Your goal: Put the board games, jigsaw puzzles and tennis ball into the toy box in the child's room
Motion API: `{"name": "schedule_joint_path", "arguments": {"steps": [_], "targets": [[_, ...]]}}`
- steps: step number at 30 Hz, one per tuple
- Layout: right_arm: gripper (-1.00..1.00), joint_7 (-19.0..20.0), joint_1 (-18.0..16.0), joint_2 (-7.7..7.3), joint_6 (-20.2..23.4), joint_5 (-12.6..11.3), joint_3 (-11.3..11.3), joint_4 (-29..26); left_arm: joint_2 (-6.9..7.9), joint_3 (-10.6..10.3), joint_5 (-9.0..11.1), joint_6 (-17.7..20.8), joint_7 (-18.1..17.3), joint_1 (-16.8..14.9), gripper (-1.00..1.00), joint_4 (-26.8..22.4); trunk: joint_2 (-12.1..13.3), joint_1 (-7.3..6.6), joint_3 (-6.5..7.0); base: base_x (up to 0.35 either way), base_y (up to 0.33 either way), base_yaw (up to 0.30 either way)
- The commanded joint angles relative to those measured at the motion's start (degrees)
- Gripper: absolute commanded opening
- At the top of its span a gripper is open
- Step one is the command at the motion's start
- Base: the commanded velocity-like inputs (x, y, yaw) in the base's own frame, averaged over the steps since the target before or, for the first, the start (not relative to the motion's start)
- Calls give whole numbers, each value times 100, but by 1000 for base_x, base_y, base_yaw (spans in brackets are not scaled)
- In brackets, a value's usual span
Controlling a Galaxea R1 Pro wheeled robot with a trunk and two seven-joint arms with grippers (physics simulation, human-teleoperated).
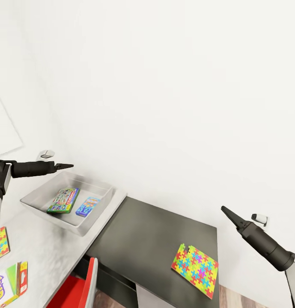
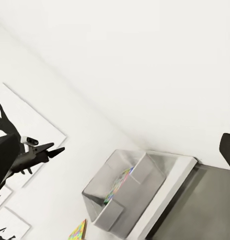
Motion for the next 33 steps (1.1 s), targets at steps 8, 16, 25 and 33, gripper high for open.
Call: {"name": "schedule_joint_path", "arguments": {"steps": [8,16,25,33], "targets": [[100,1,-5,-1,36,-21,-4,-3,-4,35,-60,55,-49,-9,100,-4,-12,3,-12,0,0,0],[100,1,-5,1,35,-20,0,-4,0,33,-60,56,-49,-9,100,-4,-12,3,-12,0,0,0],[100,5,-5,1,43,-24,-4,-4,8,27,-61,51,-49,-9,100,-4,-12,3,-12,0,0,0],[100,12,-5,-7,43,-30,-4,-4,9,26,-60,51,-57,-9,100,-4,-12,3,-12,0,0,6]]}}
